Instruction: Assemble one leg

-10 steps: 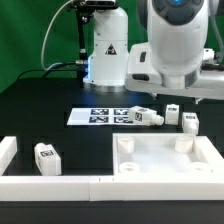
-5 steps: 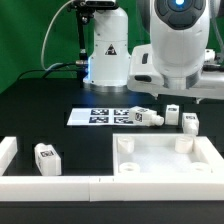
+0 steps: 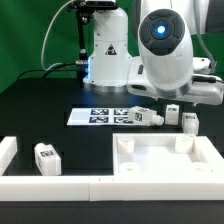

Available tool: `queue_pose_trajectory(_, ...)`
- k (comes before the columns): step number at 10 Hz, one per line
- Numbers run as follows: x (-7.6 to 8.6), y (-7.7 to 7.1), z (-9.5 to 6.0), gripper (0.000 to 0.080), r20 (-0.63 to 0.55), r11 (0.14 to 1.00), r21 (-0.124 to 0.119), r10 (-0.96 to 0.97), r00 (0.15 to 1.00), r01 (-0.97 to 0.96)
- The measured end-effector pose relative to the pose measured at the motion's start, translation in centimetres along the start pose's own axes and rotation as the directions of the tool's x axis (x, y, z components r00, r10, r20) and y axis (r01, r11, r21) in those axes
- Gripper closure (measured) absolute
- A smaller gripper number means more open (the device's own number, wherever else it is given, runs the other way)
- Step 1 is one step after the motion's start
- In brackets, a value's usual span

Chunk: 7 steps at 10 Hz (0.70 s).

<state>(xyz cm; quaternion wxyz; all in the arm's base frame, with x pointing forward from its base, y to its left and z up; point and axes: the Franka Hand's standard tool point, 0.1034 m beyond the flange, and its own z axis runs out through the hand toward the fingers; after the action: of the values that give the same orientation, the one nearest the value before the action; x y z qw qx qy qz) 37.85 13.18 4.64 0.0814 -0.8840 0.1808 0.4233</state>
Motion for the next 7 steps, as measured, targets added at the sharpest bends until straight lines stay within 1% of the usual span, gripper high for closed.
queue_pose_trajectory(3, 0.13, -0.07, 0.12, 0.015, -0.007, 1.0, 0.0, -0.007, 1.0, 0.007)
queue_pose_trajectory(5, 0.37, -0.9, 0.78, 0.015, -0.046, 0.995, -0.013, -0.099, 0.994, 0.099)
queue_pose_trajectory(7, 0.61, -0.65, 0.92, 0.015, -0.054, 0.994, -0.01, -0.106, 0.993, 0.106)
